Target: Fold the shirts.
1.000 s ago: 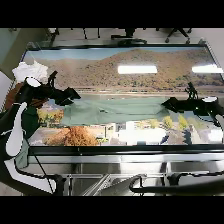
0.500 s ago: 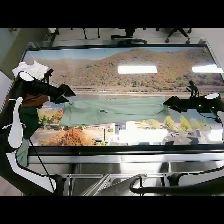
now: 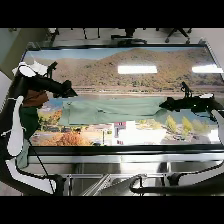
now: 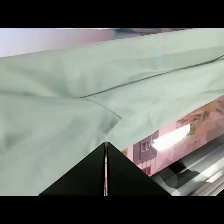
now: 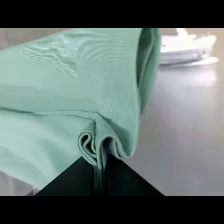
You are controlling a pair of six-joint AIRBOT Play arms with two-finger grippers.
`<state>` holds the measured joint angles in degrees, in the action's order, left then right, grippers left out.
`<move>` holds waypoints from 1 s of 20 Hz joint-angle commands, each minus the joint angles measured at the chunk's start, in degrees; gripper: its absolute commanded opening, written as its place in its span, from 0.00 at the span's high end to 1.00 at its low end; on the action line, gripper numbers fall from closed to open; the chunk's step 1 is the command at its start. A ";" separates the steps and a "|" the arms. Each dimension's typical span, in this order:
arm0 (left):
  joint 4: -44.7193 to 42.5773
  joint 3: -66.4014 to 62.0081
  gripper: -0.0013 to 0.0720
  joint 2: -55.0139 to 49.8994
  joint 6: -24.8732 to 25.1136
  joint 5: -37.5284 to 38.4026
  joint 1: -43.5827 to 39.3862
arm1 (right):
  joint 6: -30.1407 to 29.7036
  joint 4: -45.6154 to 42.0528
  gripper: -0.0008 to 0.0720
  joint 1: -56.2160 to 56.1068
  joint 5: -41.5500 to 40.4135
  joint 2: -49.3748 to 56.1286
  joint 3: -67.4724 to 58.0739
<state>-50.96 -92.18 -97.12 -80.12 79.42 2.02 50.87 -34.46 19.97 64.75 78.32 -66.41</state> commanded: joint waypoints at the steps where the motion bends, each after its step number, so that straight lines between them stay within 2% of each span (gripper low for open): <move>1: 0.04 2.73 0.95 0.37 0.61 -9.73 -9.51 | -1.11 3.80 0.96 -0.07 7.39 -4.15 -2.60; 3: 0.04 5.18 0.95 -0.72 0.61 -17.97 -16.98 | -0.72 6.78 0.96 -0.04 10.99 -8.83 -4.57; 7: 0.31 3.54 0.95 -9.49 -0.44 -31.85 -33.57 | 0.24 18.16 0.96 -0.04 20.22 -17.94 -8.39; 11: 0.11 -6.86 0.95 -20.76 -4.83 -32.30 -42.45 | 5.49 18.64 0.96 -0.07 21.33 -23.87 -11.13; 13: 0.24 -13.42 0.95 -24.87 -6.56 -29.40 -43.89 | 6.93 17.66 0.96 -0.09 23.34 -24.26 -11.08; 15: 0.13 -19.34 0.95 -26.97 -6.56 -23.17 -43.85 | 7.93 14.21 0.96 -0.09 24.28 -24.24 -11.02; 18: 0.00 -27.23 0.95 -26.05 -6.27 -8.11 -40.15 | 8.74 10.14 0.96 -0.09 24.26 -23.71 -11.02; 20: 0.02 -28.44 0.95 -20.85 -6.25 -0.42 -34.99 | 9.18 10.05 0.96 -0.13 24.24 -23.37 -11.02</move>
<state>-50.96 -116.18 -121.12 -86.17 66.30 -37.21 58.76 -22.39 19.92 88.25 54.78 -77.32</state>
